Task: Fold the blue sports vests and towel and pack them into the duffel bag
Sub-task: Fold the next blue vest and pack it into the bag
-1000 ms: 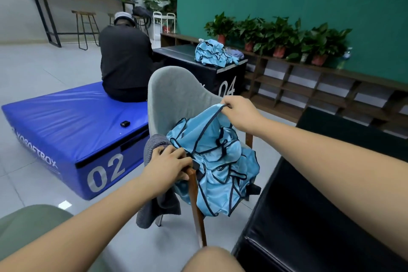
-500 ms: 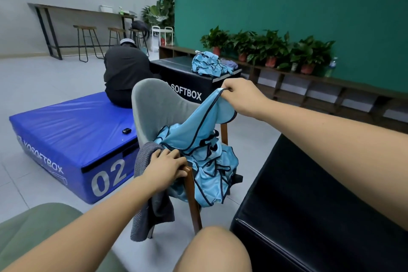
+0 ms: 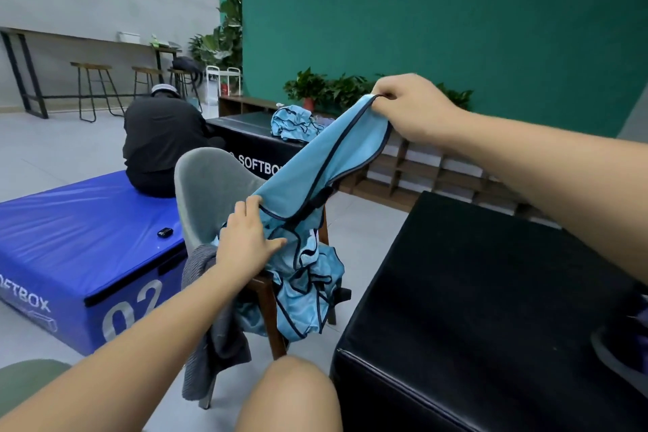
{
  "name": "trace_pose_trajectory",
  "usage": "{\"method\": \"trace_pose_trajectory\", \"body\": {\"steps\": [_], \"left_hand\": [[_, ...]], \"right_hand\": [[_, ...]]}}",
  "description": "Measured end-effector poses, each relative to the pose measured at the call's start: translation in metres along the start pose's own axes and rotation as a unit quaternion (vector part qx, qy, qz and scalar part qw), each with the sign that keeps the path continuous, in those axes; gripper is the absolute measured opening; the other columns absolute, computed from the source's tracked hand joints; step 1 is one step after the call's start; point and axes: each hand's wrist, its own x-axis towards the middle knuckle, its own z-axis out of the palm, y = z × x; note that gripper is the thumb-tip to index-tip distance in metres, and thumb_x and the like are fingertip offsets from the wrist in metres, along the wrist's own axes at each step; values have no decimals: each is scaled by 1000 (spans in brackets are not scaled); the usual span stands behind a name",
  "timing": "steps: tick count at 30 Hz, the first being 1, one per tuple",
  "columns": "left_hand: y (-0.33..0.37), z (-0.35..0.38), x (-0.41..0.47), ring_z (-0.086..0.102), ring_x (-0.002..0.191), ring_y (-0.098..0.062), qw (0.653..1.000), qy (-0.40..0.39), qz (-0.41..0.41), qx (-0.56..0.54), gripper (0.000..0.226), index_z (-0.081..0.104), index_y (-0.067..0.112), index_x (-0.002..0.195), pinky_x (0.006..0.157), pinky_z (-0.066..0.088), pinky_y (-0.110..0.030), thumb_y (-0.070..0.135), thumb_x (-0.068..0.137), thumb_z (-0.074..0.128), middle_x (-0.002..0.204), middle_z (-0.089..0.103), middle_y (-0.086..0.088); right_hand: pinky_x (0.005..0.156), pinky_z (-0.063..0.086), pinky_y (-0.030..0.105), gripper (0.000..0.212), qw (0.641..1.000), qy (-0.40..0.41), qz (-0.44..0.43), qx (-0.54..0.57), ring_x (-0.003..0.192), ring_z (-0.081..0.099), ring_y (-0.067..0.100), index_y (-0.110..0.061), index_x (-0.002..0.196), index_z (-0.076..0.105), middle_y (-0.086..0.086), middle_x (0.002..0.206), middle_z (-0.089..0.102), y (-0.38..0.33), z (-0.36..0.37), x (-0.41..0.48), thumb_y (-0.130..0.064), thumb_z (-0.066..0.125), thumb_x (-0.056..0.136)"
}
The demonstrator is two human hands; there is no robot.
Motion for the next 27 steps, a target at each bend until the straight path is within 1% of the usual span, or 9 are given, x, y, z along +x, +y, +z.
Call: {"method": "trace_pose_trajectory", "body": {"steps": [4, 7, 9, 10, 12, 15, 18, 22, 27], "left_hand": [[21, -10, 11, 62, 111, -37, 997, 33, -13, -68, 103, 25, 32, 153, 86, 55, -57, 46, 76, 92, 137, 52, -9], [50, -13, 15, 61, 120, -37, 999, 13, 9, -45, 106, 17, 36, 160, 91, 53, -59, 52, 82, 86, 142, 54, -10], [78, -7, 16, 58, 123, -35, 999, -30, 17, -29, 103, 17, 42, 161, 92, 50, -59, 52, 83, 85, 143, 52, -7], [91, -1, 16, 57, 124, -33, 998, -57, 22, -23, 98, 21, 46, 159, 92, 49, -58, 49, 84, 84, 143, 51, -4], [118, 15, 12, 60, 123, -28, 992, -105, 56, -39, 64, 43, 52, 140, 94, 52, -55, 44, 86, 76, 135, 60, 5], [161, 35, 0, 71, 99, -28, 982, -138, 79, -107, 15, 67, 28, 98, 82, 58, -43, 21, 86, 62, 94, 76, 6], [208, 40, -9, 68, 82, -29, 978, -149, 87, -118, 14, 66, 19, 86, 74, 58, -43, 7, 85, 59, 78, 72, -2], [258, 40, -14, 68, 72, -24, 971, -173, 91, -140, 22, 63, 23, 81, 71, 59, -41, 9, 91, 49, 72, 71, -4], [310, 37, -30, 69, 63, -22, 958, -189, 83, -202, 20, 64, 18, 90, 54, 48, -30, 12, 96, 46, 66, 72, -6]], "right_hand": [[50, 40, 27, 19, 999, 33, 27, -6, 54, 52, 13, -14, 92, 67, 0, 75, 59, 22, -53, -26, -22, 54, 104], [56, 49, 33, 20, 996, 68, 56, 26, 63, 57, 27, -15, 87, 67, 12, 79, 63, 51, -90, -54, -23, 56, 101], [59, 43, 33, 19, 993, 90, 75, 32, 68, 53, 24, -14, 88, 68, 7, 79, 61, 74, -113, -74, -23, 57, 100], [59, 40, 32, 19, 991, 97, 83, 31, 68, 49, 20, -13, 88, 68, 4, 79, 59, 84, -124, -84, -23, 57, 100], [61, 37, 32, 20, 989, 103, 106, 28, 70, 47, 17, -12, 88, 68, 0, 78, 58, 104, -143, -104, -24, 59, 100], [67, 37, 35, 21, 986, 87, 139, -2, 73, 49, 17, -13, 84, 67, -1, 78, 61, 133, -169, -136, -25, 59, 99], [69, 38, 36, 23, 982, 70, 175, -20, 75, 50, 19, -12, 83, 68, 3, 81, 64, 164, -183, -170, -24, 60, 100], [68, 40, 35, 23, 973, 50, 222, -35, 72, 52, 18, -12, 81, 68, 1, 78, 64, 198, -188, -210, -22, 59, 101], [78, 57, 41, 14, 958, -36, 278, -65, 84, 69, 23, -28, 84, 74, -5, 86, 74, 228, -156, -255, -24, 67, 95]]}}
